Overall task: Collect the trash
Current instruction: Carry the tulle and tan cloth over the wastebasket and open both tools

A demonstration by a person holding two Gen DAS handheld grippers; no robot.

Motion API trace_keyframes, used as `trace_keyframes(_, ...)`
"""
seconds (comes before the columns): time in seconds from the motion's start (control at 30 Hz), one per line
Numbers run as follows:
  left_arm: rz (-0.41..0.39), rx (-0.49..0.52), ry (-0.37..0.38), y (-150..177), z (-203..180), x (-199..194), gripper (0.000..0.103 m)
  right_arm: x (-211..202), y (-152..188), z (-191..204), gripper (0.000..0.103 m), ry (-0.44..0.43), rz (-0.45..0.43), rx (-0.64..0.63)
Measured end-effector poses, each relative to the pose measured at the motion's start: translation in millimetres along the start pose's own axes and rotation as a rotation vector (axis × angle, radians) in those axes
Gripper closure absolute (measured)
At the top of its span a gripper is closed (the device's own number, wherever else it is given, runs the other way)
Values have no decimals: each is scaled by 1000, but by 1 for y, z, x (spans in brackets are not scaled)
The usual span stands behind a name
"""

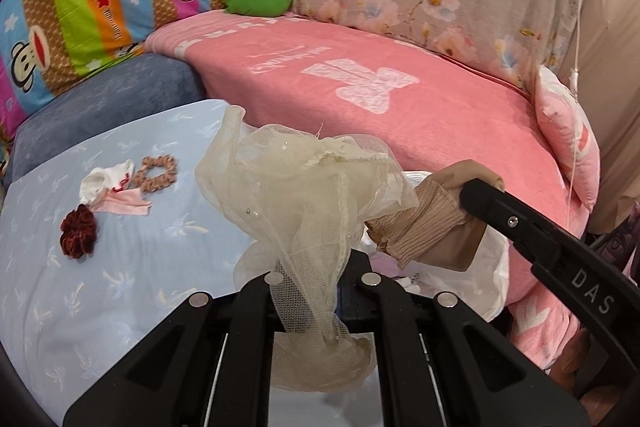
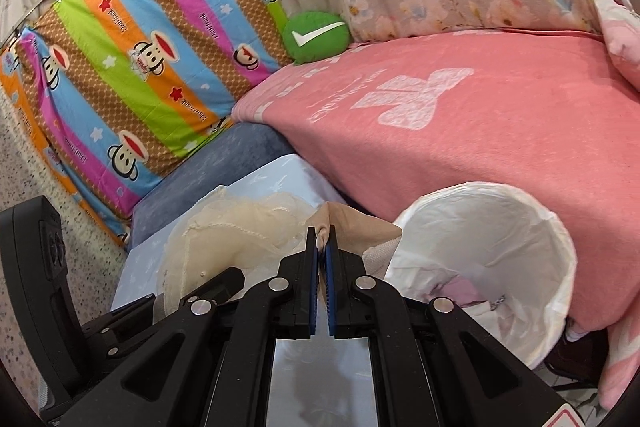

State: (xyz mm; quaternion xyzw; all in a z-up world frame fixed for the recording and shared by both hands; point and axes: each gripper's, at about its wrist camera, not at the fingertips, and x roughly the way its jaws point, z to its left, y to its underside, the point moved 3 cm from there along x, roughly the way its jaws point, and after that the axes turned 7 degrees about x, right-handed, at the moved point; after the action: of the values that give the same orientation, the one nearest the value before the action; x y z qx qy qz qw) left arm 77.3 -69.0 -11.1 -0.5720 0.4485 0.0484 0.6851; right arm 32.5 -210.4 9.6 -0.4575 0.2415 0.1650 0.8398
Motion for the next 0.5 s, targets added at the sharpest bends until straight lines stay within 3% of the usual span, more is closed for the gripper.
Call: trace_keyframes(0.5,26,123,126,-16,-67,26,94,-22,-13,-69,100,102,-47,73)
